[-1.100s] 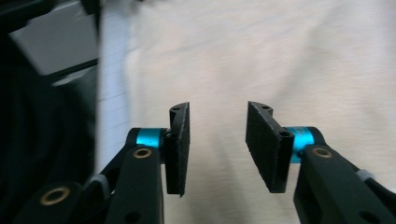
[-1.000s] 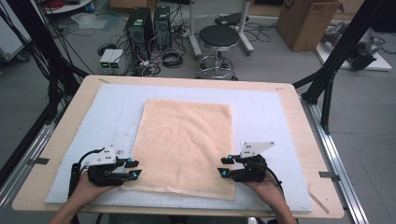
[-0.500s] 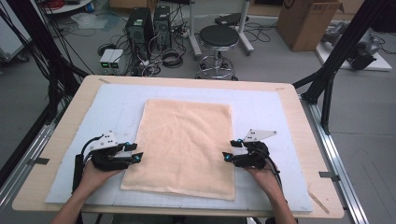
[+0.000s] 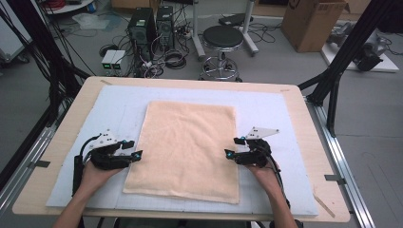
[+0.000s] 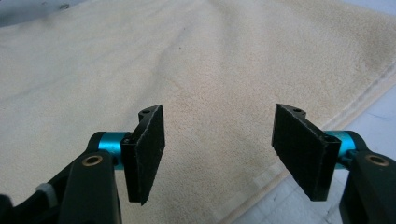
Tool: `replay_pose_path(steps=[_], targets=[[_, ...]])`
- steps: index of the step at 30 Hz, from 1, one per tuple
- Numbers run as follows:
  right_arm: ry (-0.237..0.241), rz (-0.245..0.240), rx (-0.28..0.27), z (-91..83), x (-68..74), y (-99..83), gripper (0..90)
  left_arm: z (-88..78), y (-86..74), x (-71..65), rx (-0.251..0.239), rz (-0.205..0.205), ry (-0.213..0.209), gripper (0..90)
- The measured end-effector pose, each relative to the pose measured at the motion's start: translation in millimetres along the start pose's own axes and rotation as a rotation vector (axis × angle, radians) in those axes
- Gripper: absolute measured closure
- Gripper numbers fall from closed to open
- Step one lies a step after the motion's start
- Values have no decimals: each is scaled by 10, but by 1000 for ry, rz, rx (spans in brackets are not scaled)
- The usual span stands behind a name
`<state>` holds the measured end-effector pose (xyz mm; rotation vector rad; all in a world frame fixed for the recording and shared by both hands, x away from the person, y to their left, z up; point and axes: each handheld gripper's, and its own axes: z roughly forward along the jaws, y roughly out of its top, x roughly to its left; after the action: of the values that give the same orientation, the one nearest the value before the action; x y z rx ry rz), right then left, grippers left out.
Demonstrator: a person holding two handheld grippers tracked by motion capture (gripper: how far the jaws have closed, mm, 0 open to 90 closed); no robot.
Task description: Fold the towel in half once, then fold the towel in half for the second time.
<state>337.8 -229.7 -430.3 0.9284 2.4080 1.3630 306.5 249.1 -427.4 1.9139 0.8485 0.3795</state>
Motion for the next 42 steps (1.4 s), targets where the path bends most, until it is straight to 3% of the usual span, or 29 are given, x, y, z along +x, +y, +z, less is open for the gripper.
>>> replay_pose_path(steps=[5,11,21,26,30,33,36,42], targets=[[-3,-34,-1,14,53,14,332,13,-4,-19,7,13,12,432],[18,-6,0,24,75,-7,313,5,-15,-35,20,25,13,426],[5,-27,36,57,86,-25,296,9,-35,-36,20,25,12,422],[5,-27,21,40,96,-17,295,6,-32,-40,15,24,11,421],[-2,-37,7,32,92,-6,295,10,-22,-25,11,2,-24,462],[2,-32,1,19,51,25,296,35,46,-14,37,16,-27,467],[-7,-40,-28,-28,14,100,296,61,176,34,3,2,-30,461],[-41,-39,-31,-16,-185,295,293,171,429,189,-20,-16,-13,438]])
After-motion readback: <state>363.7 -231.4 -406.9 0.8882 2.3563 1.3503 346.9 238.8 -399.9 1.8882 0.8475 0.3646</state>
